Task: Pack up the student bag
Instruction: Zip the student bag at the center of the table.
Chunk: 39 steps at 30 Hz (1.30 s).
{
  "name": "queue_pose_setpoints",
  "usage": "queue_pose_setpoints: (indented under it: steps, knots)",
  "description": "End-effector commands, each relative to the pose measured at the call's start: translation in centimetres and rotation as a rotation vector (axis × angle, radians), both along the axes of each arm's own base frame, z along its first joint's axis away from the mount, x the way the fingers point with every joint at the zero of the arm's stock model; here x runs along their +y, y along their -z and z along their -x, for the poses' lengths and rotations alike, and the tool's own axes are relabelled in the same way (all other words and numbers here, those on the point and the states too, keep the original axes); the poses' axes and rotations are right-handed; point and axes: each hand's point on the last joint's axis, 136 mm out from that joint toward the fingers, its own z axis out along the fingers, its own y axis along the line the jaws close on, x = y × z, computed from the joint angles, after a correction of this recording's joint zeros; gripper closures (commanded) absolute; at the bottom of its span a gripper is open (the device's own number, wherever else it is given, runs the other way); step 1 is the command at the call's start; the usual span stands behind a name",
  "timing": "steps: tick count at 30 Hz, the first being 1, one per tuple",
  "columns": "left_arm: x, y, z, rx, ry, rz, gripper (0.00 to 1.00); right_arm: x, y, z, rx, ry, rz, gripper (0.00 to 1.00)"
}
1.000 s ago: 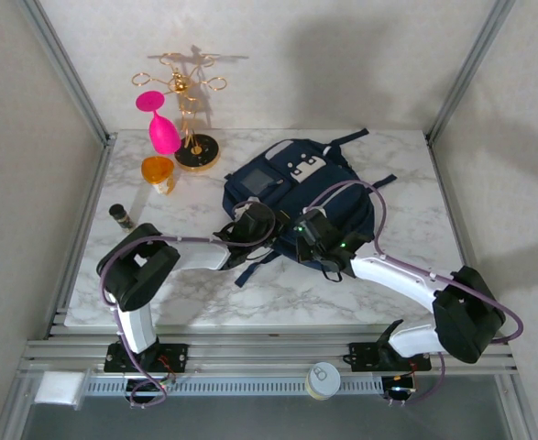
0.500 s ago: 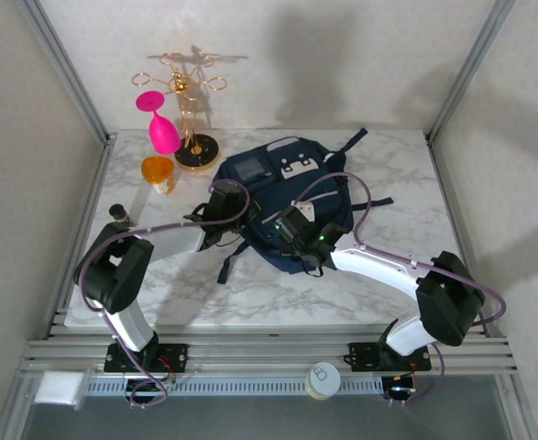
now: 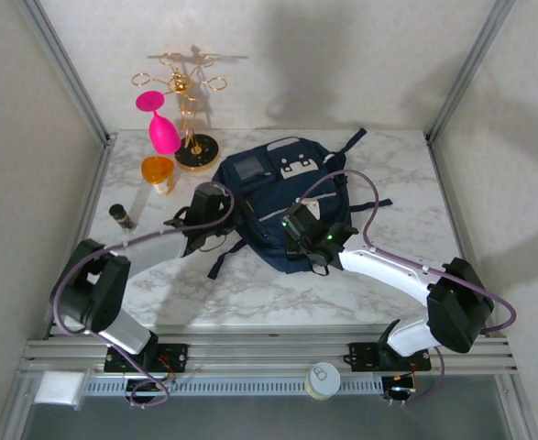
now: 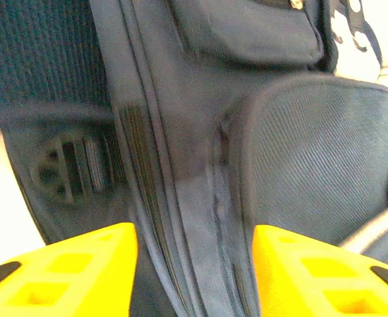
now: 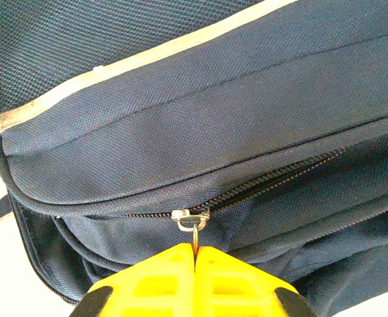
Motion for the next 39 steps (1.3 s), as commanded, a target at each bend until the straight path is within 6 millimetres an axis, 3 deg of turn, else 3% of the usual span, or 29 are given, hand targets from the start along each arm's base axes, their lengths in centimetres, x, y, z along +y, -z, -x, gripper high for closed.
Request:
queue_pose_setpoints:
  steps: [1,6,13,16,25,31,36,39]
  knots:
    - [-2.3,-2.6,1.4,-0.030,-0.009,0.144,0.45,-0.1,0.9,0.7,0.015,-0.028,0.030,1.00]
    - [-5.2,-3.8,3.0,-0.024,-0.028,0.217,0.40,-0.2,1.1,0.8,0.003,-0.038,0.030,1.00]
    - [-8.0,-3.7,2.7,-0.003,-0.089,0.309,0.38,-0.3,1.2,0.4,-0.014,-0.038,0.041,1.00]
    - [-8.3,-3.0,2.4,0.016,-0.130,0.284,0.42,-0.2,1.5,0.2,-0.021,-0.037,0.040,1.00]
    - [-5.6,-0.1,4.0,0.073,-0.288,0.270,0.43,0.2,1.2,-0.2,-0.033,-0.041,0.018,1.00]
    - [-6.8,-0.2,3.0,0.072,-0.281,0.266,0.45,0.4,1.2,-0.5,-0.036,-0.045,0.024,1.00]
    - [-7.7,-0.6,1.4,0.053,-0.286,0.258,0.57,0.5,1.5,-0.6,-0.034,-0.046,0.031,1.00]
    - [-7.2,-0.1,1.0,0.053,-0.313,0.211,0.74,0.0,1.4,-0.6,-0.035,-0.033,0.051,1.00]
